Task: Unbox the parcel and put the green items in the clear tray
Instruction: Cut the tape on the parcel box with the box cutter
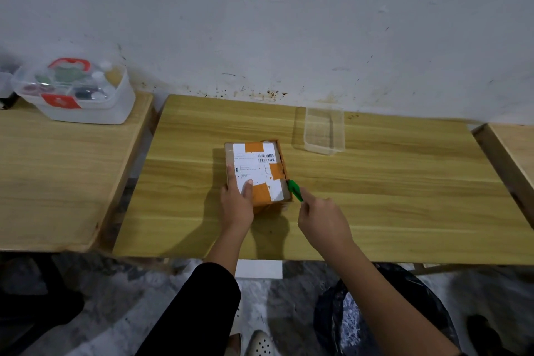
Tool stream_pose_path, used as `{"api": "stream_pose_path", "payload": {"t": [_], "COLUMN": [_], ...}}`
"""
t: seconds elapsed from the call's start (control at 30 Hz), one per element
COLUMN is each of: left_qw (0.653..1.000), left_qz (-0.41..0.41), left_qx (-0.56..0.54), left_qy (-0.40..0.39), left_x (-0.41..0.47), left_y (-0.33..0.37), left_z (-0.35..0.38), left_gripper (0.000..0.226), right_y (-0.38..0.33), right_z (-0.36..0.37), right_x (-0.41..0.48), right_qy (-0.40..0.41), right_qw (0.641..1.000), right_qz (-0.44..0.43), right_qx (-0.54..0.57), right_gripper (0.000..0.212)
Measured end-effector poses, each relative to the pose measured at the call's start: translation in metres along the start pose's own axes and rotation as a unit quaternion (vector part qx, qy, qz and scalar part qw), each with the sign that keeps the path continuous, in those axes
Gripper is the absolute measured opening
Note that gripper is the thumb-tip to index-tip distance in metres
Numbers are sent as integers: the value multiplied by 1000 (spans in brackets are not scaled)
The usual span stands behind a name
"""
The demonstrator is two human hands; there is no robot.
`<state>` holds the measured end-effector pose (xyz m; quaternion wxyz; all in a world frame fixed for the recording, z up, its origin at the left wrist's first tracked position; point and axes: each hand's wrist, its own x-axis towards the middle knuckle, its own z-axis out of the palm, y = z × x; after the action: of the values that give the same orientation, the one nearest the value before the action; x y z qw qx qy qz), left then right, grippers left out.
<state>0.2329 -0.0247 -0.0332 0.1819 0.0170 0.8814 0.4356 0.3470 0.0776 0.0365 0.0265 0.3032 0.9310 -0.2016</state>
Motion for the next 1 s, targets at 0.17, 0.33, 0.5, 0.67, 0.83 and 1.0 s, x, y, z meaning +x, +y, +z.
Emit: {"api": "stream_pose_path", "payload": {"t": [0.17, 0.33, 0.5, 0.67, 0.83, 1.0], "left_qw": [1000, 995, 960, 875, 870, 933], "left_qz": [2, 77, 191, 238, 234, 45], "left_qx": [-29, 57, 195, 377, 419, 357], "left_qy": [-3, 31, -68, -189, -113, 6], "left_x": [-5, 0, 49, 93, 95, 82], "left_y": [0, 12, 38, 46, 41, 31], "left_z": [-2, -15, -30, -22, -20, -30], "left_gripper": [63, 65, 73, 84, 75, 75], "right_y": [11, 18, 16, 16, 16, 11], "right_z": [-7, -12, -6, -2, -4, -5], "right_x": [-4, 8, 29, 49, 64, 64], "right_qy": [40, 83, 79, 75, 70, 64], "right_qw": [994, 964, 936, 917, 905, 905], "right_qz": [30, 74, 124, 148, 160, 157], "right_qx": [100, 243, 321, 363, 387, 389], "right_gripper": [40, 39, 36, 36, 37, 38]}}
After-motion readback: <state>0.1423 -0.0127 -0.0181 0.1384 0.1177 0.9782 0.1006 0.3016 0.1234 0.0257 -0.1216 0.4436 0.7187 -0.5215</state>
